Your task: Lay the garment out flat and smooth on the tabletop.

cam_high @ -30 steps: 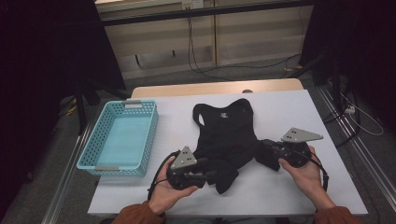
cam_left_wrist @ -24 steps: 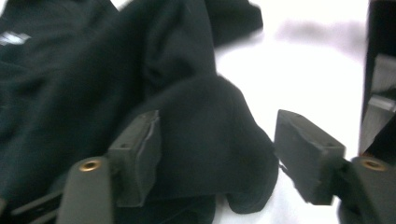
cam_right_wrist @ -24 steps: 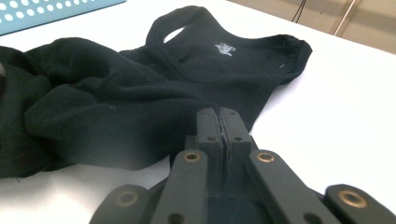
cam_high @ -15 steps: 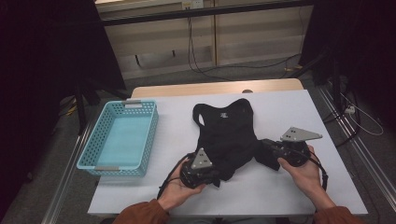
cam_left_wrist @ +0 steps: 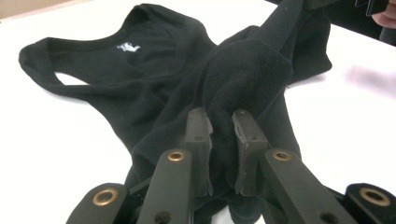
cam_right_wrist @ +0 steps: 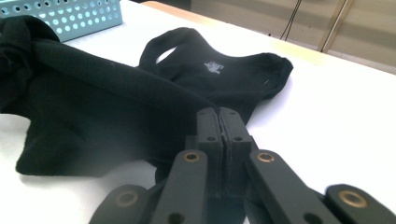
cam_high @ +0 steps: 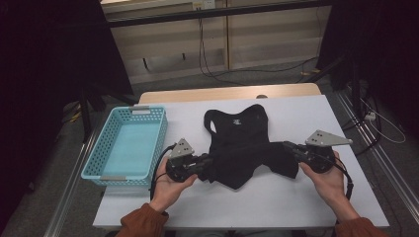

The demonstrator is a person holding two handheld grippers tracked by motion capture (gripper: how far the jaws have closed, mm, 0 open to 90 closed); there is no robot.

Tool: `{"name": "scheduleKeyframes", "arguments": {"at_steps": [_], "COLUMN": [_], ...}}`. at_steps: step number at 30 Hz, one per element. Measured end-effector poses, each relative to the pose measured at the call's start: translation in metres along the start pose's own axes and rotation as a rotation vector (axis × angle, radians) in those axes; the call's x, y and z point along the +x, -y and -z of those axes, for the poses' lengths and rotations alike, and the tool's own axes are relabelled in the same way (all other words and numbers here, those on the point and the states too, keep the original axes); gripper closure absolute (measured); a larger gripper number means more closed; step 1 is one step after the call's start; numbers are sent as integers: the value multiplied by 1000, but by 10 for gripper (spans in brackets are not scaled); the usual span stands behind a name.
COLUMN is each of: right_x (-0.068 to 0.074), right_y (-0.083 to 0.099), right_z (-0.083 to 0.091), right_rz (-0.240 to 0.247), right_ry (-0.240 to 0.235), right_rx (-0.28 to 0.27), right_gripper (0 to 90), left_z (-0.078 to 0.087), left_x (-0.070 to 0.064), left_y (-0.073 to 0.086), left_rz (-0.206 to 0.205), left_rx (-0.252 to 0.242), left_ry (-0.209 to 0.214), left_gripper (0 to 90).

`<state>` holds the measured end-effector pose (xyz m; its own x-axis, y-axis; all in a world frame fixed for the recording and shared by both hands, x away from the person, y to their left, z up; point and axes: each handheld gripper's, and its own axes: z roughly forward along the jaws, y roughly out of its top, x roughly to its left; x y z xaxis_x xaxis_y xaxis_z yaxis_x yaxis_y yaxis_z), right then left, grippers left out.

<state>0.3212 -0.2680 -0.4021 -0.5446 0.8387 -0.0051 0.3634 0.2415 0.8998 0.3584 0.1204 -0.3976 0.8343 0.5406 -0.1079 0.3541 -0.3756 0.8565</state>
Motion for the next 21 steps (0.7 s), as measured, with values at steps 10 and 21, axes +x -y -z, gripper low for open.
{"name": "scheduleKeyframes", "arguments": {"at_steps": [10, 21], "right_x": [0, 14], "right_y": [0, -5], "right_z": [-45, -18], "right_rz": [19, 4], "right_ry": [-18, -8], "right_rx": [90, 15], "right_gripper": [723, 564], "left_z": [-25, 3], "left_x": [25, 30], "left_y": [5, 6], "left_rz": [88, 63], "left_rx": [65, 20], "left_ry": [-31, -87], "left_gripper": [698, 694]}}
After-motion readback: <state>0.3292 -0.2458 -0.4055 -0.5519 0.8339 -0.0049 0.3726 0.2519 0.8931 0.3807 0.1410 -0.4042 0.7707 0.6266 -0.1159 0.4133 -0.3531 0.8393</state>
